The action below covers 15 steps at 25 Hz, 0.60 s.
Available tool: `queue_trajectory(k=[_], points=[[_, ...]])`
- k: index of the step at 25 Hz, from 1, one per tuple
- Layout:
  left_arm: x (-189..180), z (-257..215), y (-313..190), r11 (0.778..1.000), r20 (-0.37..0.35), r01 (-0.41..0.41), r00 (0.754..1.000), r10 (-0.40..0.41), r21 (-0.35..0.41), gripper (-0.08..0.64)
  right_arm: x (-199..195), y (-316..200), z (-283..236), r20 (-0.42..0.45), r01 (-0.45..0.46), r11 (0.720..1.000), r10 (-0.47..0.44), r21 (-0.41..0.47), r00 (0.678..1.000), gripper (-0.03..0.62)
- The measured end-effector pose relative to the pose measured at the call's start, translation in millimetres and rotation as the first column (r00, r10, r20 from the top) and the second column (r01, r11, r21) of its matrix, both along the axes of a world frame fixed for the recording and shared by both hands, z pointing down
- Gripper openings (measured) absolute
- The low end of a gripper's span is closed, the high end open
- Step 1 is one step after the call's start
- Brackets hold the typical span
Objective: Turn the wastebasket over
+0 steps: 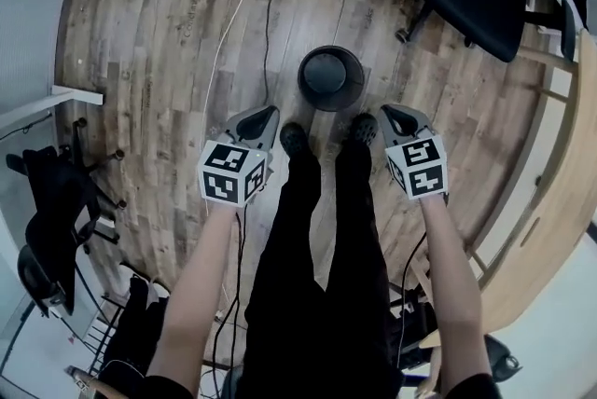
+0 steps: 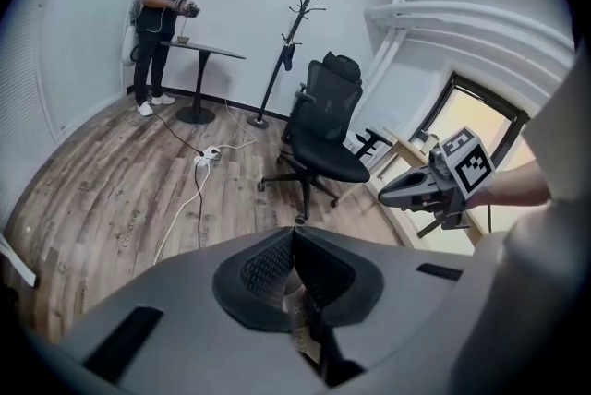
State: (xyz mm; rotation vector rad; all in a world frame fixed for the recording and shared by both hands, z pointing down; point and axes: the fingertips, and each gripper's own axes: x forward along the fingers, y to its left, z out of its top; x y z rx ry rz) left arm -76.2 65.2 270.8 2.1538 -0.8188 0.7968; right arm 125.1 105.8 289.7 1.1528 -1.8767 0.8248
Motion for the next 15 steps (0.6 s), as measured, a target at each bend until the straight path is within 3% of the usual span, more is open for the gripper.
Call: queue_trajectory(k=[15], points=[[15,134,11,0.990,0.109,0.116,0.988,-0.107,-0.082,0.017,16,-8,155,0.026,0.180,0.978,-0.179,-0.107,0.984,0.034]])
